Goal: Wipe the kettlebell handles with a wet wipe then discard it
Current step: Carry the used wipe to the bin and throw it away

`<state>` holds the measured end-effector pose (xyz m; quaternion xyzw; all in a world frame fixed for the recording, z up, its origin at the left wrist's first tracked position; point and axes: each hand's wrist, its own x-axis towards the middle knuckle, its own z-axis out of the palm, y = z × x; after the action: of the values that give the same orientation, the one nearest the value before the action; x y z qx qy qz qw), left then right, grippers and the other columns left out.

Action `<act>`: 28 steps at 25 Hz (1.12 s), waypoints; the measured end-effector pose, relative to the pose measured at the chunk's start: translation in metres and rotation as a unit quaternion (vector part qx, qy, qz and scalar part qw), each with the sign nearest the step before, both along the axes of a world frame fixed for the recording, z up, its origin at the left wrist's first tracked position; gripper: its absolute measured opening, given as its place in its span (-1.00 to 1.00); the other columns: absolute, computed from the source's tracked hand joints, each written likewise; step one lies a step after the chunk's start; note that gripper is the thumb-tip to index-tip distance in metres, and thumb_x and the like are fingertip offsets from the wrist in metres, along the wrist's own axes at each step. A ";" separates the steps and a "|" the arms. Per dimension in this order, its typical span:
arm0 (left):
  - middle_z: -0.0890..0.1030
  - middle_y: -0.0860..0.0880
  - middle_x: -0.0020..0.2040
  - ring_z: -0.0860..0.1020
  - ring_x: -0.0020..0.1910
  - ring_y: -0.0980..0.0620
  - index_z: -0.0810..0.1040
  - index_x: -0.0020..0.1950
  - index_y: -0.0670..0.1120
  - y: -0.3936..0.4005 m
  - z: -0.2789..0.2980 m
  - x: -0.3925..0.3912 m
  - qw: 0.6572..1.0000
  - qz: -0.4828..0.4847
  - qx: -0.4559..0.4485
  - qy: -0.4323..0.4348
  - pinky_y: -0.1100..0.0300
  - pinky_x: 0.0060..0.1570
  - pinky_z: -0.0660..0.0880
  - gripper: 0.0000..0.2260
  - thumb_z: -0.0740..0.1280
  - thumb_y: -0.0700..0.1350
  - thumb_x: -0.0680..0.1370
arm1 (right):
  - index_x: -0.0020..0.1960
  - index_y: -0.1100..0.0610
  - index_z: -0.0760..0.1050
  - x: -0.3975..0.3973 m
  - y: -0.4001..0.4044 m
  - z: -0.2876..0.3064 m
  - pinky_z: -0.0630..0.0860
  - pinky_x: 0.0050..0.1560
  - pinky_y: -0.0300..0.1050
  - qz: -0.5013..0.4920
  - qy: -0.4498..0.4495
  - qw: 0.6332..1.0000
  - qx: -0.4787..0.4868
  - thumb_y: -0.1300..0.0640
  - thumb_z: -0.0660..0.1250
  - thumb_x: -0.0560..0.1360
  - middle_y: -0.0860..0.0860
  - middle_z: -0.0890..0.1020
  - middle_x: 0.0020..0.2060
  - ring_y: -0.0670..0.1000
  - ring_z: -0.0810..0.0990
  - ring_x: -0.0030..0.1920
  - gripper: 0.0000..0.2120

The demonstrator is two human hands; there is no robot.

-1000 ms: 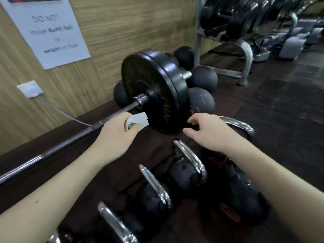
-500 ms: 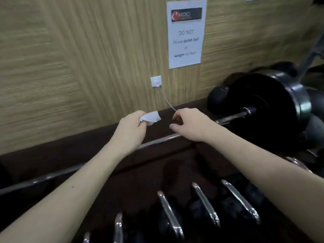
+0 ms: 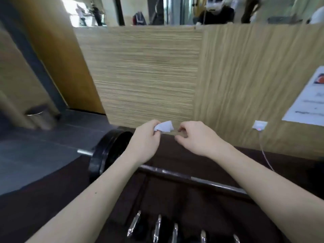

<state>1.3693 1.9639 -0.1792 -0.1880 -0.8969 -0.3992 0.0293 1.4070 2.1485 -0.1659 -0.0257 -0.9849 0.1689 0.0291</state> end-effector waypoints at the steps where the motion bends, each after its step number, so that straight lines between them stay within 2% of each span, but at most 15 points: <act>1: 0.65 0.04 -0.07 0.56 -0.06 0.01 0.62 0.10 -0.04 -0.031 0.024 0.001 1.000 0.027 -0.001 -0.004 0.20 -0.17 0.30 -0.81 0.21 -0.19 0.66 | 0.26 0.05 0.58 -0.006 -0.029 0.023 0.60 0.17 0.07 0.020 0.000 1.000 0.000 -0.15 0.34 0.59 0.02 0.67 0.20 0.13 0.61 0.27 -0.64; 5: 0.67 0.07 -0.03 0.61 -0.03 0.06 0.61 0.12 0.03 -0.172 0.118 0.022 0.992 0.124 0.015 -0.034 0.10 -0.07 0.52 -0.79 0.18 -0.14 0.69 | 0.33 -0.01 0.57 -0.014 -0.157 0.120 0.57 0.20 0.01 0.116 -0.010 0.993 -0.011 -0.14 0.32 0.61 -0.04 0.64 0.29 0.08 0.58 0.34 -0.65; 9: 0.62 0.10 -0.12 0.52 -0.19 0.14 0.59 0.10 0.06 -0.313 0.207 0.045 0.979 0.197 0.022 -0.042 0.22 -0.24 0.38 -0.78 0.17 -0.16 0.69 | 0.41 -0.02 0.53 -0.021 -0.280 0.217 0.55 0.23 -0.01 0.181 -0.005 0.983 -0.012 -0.13 0.30 0.64 -0.06 0.60 0.37 0.04 0.56 0.38 -0.62; 12: 0.64 0.04 -0.13 0.50 -0.22 0.12 0.59 0.05 0.11 -0.422 0.277 0.067 0.967 0.248 0.028 -0.058 0.20 -0.24 0.40 -0.76 0.16 -0.14 0.69 | 0.42 -0.01 0.52 -0.028 -0.378 0.293 0.55 0.25 -0.01 0.212 -0.009 0.977 -0.034 -0.13 0.29 0.66 -0.06 0.60 0.37 0.02 0.56 0.36 -0.61; 15: 0.64 -0.01 -0.12 0.48 -0.23 0.11 0.59 0.03 0.07 -0.507 0.328 0.077 0.956 0.286 0.031 -0.057 0.20 -0.22 0.40 -0.77 0.16 -0.15 0.68 | 0.42 -0.04 0.52 -0.036 -0.464 0.348 0.53 0.19 -0.07 0.237 -0.015 0.970 -0.045 -0.15 0.28 0.66 -0.08 0.60 0.35 -0.01 0.57 0.33 -0.61; 19: 0.61 0.06 -0.16 0.48 -0.25 0.11 0.58 0.04 0.07 -0.580 0.355 0.077 0.953 0.301 0.020 -0.034 0.31 -0.27 0.37 -0.78 0.16 -0.15 0.68 | 0.42 0.00 0.53 -0.052 -0.538 0.366 0.56 0.29 -0.01 0.252 -0.006 0.967 -0.047 -0.13 0.29 0.65 -0.04 0.60 0.38 0.00 0.57 0.35 -0.60; 23: 0.55 0.06 -0.27 0.41 -0.32 0.07 0.53 -0.11 0.09 -0.647 0.365 0.075 0.938 0.342 0.047 -0.022 0.33 -0.39 0.33 -0.74 0.17 -0.20 0.65 | 0.39 0.02 0.55 -0.074 -0.601 0.379 0.54 0.12 -0.13 0.266 -0.012 0.963 -0.044 -0.10 0.31 0.66 -0.01 0.63 0.33 0.02 0.61 0.28 -0.64; 25: 0.58 0.02 -0.24 0.43 -0.32 0.08 0.55 -0.07 0.05 -0.679 0.368 0.066 0.933 0.356 0.045 -0.024 0.33 -0.39 0.33 -0.76 0.17 -0.20 0.65 | 0.38 0.03 0.55 -0.088 -0.628 0.383 0.52 0.08 -0.16 0.267 -0.017 0.962 -0.049 -0.09 0.32 0.66 0.00 0.63 0.32 0.03 0.62 0.26 -0.65; 28: 0.64 -0.07 -0.18 0.45 -0.31 0.07 0.58 -0.02 0.02 -0.725 0.369 0.043 0.928 0.368 0.038 -0.029 0.23 -0.32 0.37 -0.79 0.17 -0.18 0.65 | 0.38 0.04 0.55 -0.120 -0.672 0.384 0.54 0.05 -0.16 0.270 -0.027 0.961 -0.043 -0.08 0.31 0.66 0.01 0.64 0.31 0.04 0.64 0.24 -0.65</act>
<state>1.4120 1.2390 0.1895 0.1686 -0.8875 -0.3997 0.1555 1.2868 1.4765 0.2180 0.2356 -0.9474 0.2118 -0.0458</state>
